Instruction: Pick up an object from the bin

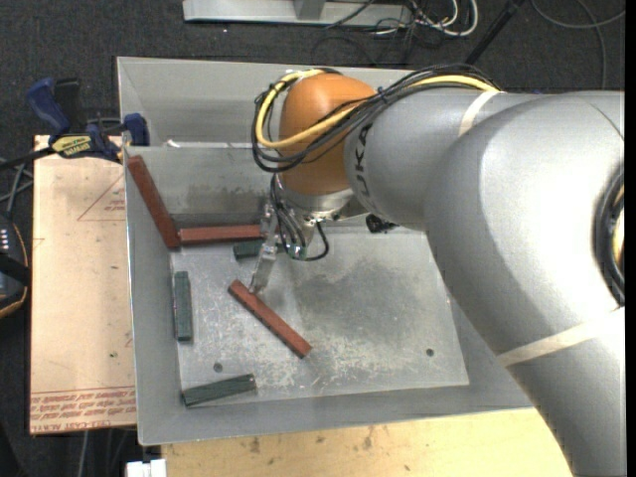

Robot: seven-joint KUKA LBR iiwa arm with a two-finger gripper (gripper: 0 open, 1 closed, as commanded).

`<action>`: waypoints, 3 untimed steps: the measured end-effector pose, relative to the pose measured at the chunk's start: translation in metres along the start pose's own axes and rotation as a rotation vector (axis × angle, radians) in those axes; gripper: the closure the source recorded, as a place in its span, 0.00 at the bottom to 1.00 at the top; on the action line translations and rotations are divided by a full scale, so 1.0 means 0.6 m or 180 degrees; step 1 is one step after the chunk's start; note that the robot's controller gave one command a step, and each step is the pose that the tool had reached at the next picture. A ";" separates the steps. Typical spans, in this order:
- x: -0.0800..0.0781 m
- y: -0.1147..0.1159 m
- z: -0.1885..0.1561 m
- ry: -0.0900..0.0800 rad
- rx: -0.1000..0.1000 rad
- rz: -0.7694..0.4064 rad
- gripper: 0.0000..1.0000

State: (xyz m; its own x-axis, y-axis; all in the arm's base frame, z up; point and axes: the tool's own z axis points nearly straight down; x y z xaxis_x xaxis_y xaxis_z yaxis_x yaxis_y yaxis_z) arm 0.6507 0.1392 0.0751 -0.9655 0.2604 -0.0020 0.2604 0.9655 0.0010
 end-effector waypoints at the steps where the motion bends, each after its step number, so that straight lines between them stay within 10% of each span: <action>1: -0.008 0.000 0.004 0.0002 -0.0010 0.0900 1.00; 3: -0.007 0.001 -0.001 0.0011 -0.0008 0.0921 1.00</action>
Offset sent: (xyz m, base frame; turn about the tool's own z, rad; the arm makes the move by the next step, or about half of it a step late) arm 0.0000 0.0000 0.0000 0.0000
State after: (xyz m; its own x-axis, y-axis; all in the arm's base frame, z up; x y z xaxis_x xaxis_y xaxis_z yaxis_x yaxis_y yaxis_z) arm 0.6546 0.1385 0.0755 -0.8511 0.5250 0.0021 0.5250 0.8511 0.0034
